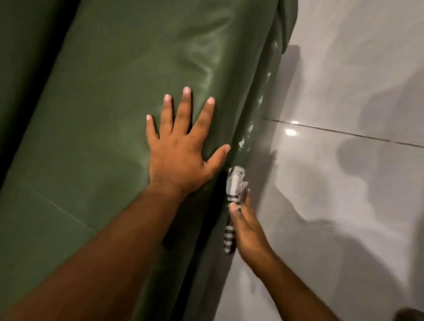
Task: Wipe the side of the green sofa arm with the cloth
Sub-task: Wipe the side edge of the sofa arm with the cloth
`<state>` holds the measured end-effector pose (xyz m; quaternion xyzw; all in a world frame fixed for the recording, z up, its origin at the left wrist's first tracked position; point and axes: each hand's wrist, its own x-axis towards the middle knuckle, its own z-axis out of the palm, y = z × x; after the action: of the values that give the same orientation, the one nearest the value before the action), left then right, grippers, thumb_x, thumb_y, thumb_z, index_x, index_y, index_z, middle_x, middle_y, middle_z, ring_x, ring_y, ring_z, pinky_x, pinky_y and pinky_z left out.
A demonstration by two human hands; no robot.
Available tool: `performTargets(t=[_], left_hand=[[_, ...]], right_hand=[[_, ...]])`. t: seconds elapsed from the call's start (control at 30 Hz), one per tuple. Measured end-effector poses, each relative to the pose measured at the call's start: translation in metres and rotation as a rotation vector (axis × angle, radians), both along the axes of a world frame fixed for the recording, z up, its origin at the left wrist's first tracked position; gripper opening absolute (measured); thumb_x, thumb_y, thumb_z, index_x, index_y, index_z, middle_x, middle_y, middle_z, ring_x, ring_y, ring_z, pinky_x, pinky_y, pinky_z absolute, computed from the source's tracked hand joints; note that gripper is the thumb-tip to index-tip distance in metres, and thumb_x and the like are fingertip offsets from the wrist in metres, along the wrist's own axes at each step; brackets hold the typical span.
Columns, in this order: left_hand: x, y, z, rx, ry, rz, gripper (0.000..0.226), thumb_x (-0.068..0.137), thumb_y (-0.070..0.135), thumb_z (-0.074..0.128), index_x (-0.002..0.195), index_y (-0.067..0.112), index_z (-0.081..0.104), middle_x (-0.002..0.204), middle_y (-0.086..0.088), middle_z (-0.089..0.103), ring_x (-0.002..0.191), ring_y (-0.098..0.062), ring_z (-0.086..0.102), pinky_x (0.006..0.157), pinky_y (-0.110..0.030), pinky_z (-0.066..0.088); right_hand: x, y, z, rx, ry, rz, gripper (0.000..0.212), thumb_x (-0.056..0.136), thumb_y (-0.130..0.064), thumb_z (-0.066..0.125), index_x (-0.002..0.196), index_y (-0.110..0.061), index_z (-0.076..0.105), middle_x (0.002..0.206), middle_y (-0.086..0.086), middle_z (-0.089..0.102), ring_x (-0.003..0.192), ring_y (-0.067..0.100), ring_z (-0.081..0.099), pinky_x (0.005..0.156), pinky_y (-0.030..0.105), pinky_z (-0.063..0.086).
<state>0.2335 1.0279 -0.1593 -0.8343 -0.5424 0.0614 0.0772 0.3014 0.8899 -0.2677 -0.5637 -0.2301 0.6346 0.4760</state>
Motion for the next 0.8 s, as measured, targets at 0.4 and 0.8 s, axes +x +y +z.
performTargets(t=[0.4,0.8], left_hand=[[0.0,-0.001,-0.017,0.224,-0.014,-0.008,0.087,0.081,0.073,0.044,0.155,0.033,0.022,0.166,-0.008,0.017,0.152,-0.032,0.017,0.116,-0.058,0.023],[0.003,0.0,-0.021,0.254,0.035,-0.015,0.088,0.082,0.069,0.043,0.156,0.027,0.022,0.165,-0.012,0.017,0.152,-0.033,0.017,0.116,-0.058,0.024]], right_hand=[[-0.071,0.01,-0.089,0.406,-0.441,-0.033,0.058,0.099,-0.056,0.023,0.148,-0.041,-0.003,0.161,0.004,-0.015,0.148,0.033,-0.018,0.12,0.046,-0.006],[-0.008,0.143,-0.088,0.275,-0.352,-0.307,0.059,0.093,-0.046,0.026,0.144,-0.035,-0.001,0.162,0.01,0.0,0.148,0.024,-0.011,0.12,0.054,-0.004]])
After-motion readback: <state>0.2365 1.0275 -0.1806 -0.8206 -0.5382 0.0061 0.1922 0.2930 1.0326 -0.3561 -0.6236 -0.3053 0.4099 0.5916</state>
